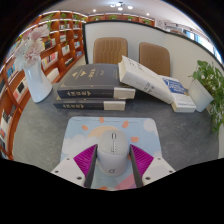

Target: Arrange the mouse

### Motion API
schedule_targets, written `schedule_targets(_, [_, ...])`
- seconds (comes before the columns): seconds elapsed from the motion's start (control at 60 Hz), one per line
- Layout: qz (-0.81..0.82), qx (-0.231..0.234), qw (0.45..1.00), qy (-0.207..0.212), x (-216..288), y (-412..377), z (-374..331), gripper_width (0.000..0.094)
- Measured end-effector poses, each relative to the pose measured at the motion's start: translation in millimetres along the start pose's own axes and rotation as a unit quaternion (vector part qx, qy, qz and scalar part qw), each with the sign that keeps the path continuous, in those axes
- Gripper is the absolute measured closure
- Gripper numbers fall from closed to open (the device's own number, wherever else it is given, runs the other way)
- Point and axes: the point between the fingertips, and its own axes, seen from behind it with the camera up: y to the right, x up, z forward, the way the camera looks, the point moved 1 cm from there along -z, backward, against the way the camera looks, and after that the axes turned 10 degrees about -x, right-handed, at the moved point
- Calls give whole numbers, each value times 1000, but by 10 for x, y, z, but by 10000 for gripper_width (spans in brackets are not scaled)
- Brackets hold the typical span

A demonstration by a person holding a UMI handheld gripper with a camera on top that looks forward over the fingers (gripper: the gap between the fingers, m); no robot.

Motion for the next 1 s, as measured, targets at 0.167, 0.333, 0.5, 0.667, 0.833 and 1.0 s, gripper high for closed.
schedule_targets(0.167, [-10,-28,1000,9,189,166,-341,125])
schedule_targets(0.333, [29,-34,997,63,632,305,-1162,124])
schedule_targets(0.5, [48,-37,990,125,908,389,-2080,119])
schedule_targets(0.667, [57,-34,984,163,931,353,-2752,122])
schedule_targets(0.833, [56,-39,983,172,750,278,-3092,124])
schedule_targets(1.0, [52,-43,984,166,549,182,-3207,120])
